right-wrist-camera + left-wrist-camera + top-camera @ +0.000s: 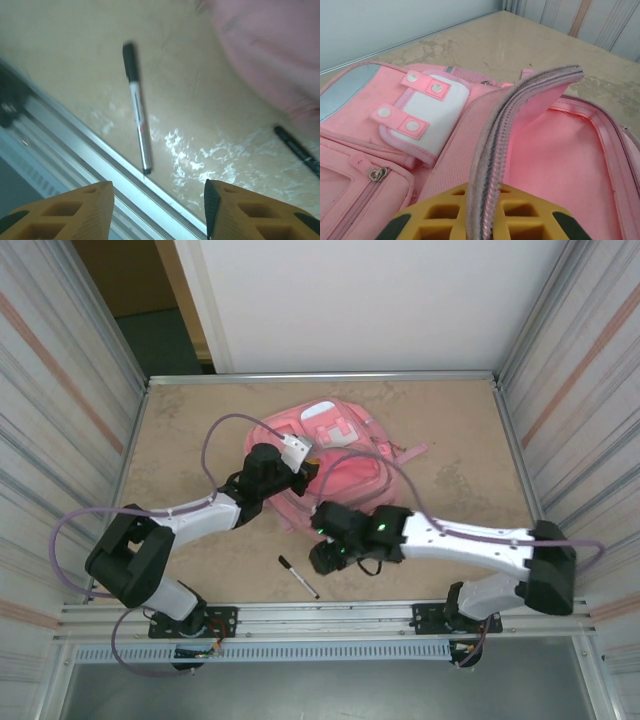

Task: Pack the student bag

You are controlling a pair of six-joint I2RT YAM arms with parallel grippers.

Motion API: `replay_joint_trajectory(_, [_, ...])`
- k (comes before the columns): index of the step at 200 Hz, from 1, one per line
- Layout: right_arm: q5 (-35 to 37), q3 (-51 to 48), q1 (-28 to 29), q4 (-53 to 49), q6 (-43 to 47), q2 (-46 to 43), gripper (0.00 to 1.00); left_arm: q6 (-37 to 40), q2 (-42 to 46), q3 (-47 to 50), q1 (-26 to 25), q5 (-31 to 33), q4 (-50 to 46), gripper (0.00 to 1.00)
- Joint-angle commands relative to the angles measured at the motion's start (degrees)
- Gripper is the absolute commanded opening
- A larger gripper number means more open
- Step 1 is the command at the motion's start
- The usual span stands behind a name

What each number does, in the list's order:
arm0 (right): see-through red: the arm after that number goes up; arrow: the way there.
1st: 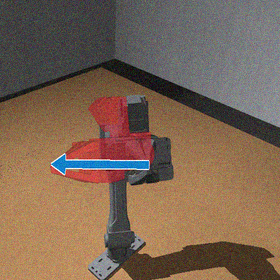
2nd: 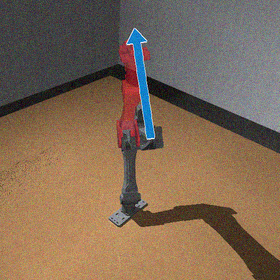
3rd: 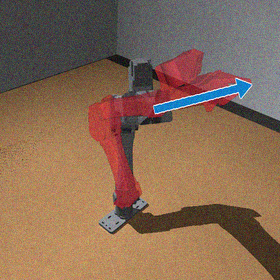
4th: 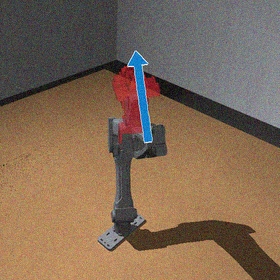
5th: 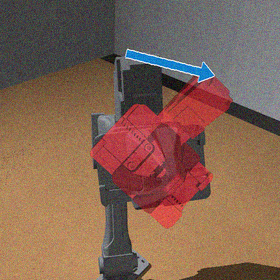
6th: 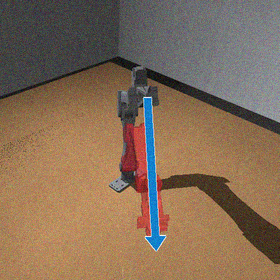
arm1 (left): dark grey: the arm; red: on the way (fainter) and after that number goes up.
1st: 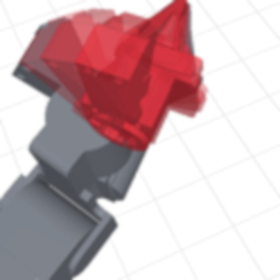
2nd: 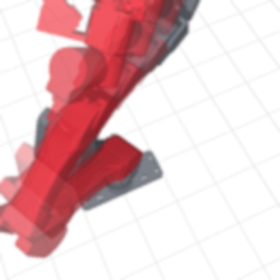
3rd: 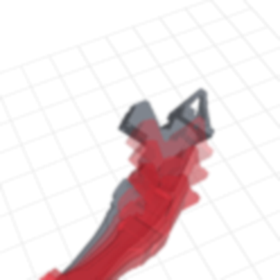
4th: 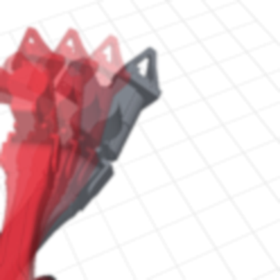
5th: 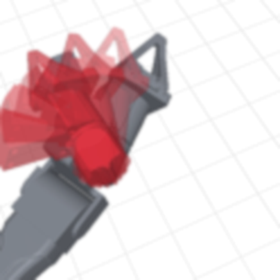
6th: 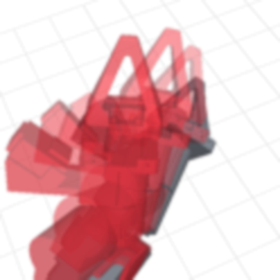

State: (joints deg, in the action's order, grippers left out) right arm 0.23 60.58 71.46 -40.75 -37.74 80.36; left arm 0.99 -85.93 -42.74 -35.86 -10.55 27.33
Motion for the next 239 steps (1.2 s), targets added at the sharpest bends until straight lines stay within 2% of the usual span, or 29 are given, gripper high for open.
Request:
replay_joint_trajectory(1, [3.08, 4.64, 3.89, -2.27, 2.61, 7.49, 0.5, -1.69, 1.57, 0.81, 0.63, -0.7, 1.34, 0.0])
replay_joint_trajectory(26, [1.58, 8.72, 5.71, 1.13, 3.86, 14.44, 0.5, -2.19, 1.74, 1.52, 0.89, -0.27, 2.0, 0.0])
replay_joint_trajectory(52, [0.14, 10.1, 5.75, 4.25, 6.14, 20.53, 0.49, -2.28, 1.37, 1.22, 1.4, -2.58, 1.67, 0.0])
replay_joint_trajectory(93, [-0.77, 13.03, 6.5, 1.14, 7.0, 28.45, 0.47, -2.93, 1.18, 1.85, 1.54, -2.49, 2.31, 0.0])
replay_joint_trajectory(121, [3.41, 14.81, 6.74, -3.21, 6.32, 32.64, 0.46, -3.03, 1.47, 2.59, 1.57, -1.98, 3.07, 0.0])
replay_joint_trajectory(135, [3.64, 14.35, 7.17, -3.72, 6.29, 33.97, 0.4, -2.72, 1.36, 2.36, 1.5, -2.18, 2.76, 0.0])
replay_joint_trajectory(143, [2.92, 14.1, 7.36, -3.51, 6.34, 34.66, 0.33, -2.63, 1.49, 2.24, 1.57, -2.41, 2.43, 0.0])
replay_joint_trajectory(160, [3.0, 15.08, 7.93, -4.81, 6.32, 35.26, 0.19, -2.93, 1.9, 2.62, 1.5, -2.53, 2.51, 0.0])
replay_joint_trajectory(180, [4.63, 16.72, 8.08, -6.81, 5.89, 34.38, 0.18, -1.96, 2.19, 2.29, 1.58, -2.14, 1.81, 0.0])
replay_joint_trajectory(216, [5.99, 20.78, 8.17, -11.08, 5.26, 31.5, 0.09, -1.53, 4.68, 3.59, 1.57, -1.93, 1.17, 0.0])
replay_joint_trajectory(239, [0.72, 19.38, 6.94, -7.31, 4.74, 25.66, 0.09, -0.98, 5.9, 3.74, 1.57, -2.24, -0.2, 0.0])
